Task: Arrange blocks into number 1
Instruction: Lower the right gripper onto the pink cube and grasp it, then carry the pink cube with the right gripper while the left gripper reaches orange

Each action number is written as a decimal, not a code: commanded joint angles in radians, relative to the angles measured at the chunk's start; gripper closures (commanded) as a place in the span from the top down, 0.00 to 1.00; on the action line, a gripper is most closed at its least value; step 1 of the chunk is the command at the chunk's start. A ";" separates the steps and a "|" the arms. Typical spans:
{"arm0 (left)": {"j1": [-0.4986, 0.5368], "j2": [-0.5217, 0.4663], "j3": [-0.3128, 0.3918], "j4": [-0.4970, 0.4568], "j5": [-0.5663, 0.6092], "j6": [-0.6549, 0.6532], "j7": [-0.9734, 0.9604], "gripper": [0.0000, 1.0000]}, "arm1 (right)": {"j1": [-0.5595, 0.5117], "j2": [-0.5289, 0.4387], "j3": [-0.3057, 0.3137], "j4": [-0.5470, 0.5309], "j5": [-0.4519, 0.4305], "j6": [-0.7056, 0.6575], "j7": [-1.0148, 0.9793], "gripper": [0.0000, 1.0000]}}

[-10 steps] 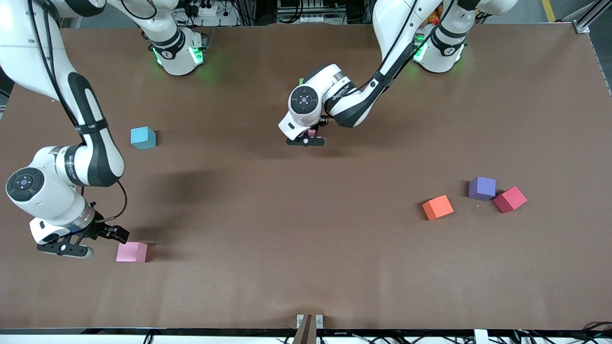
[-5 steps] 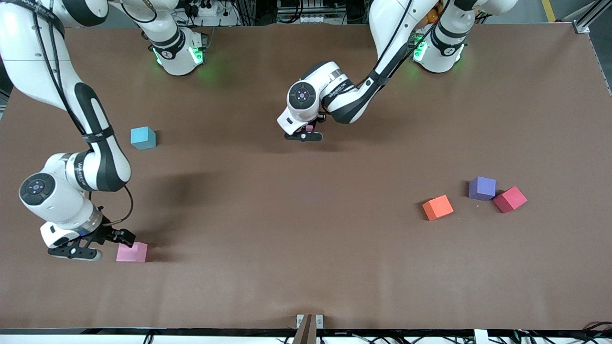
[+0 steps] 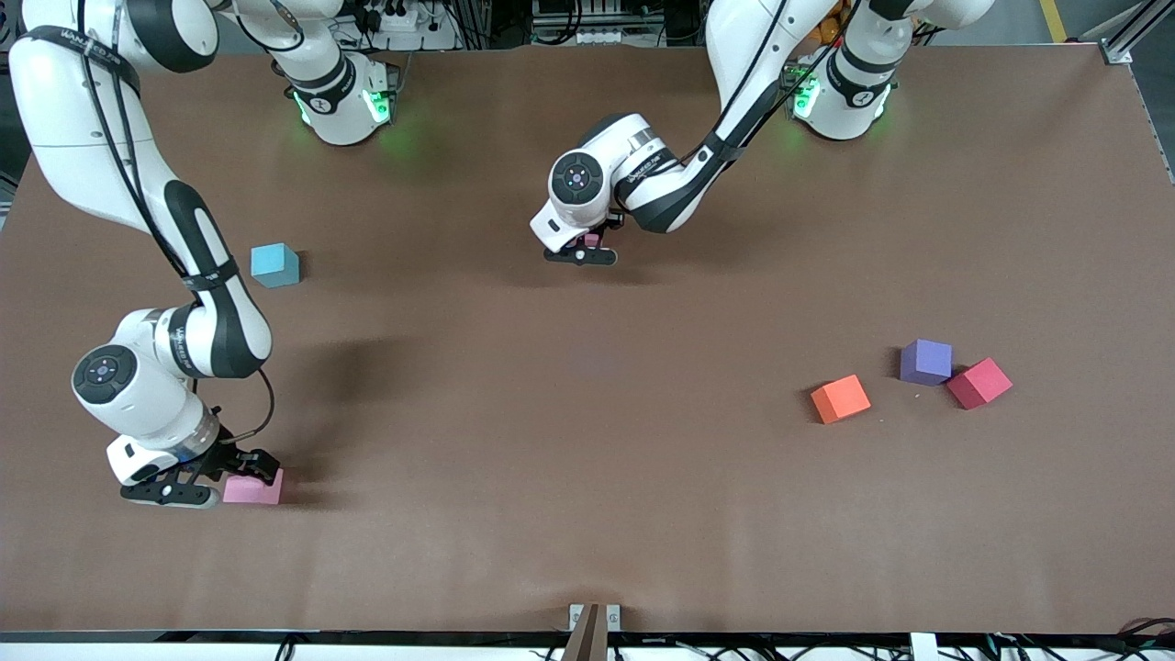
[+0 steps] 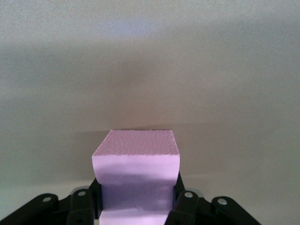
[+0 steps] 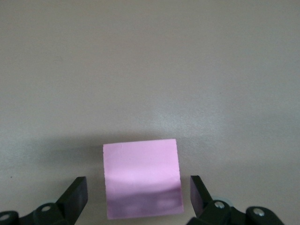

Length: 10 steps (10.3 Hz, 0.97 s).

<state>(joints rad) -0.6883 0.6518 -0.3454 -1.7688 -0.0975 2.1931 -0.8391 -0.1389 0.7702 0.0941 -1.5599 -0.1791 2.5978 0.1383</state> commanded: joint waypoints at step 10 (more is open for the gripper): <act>0.041 -0.021 -0.037 -0.058 0.048 0.013 -0.035 0.00 | -0.002 0.072 -0.020 0.041 0.001 0.093 -0.042 0.64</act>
<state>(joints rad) -0.6609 0.6489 -0.3717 -1.7848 -0.0809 2.1940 -0.8443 -0.1400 0.8242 0.0696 -1.5525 -0.1787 2.6917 0.1037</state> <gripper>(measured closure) 0.436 0.317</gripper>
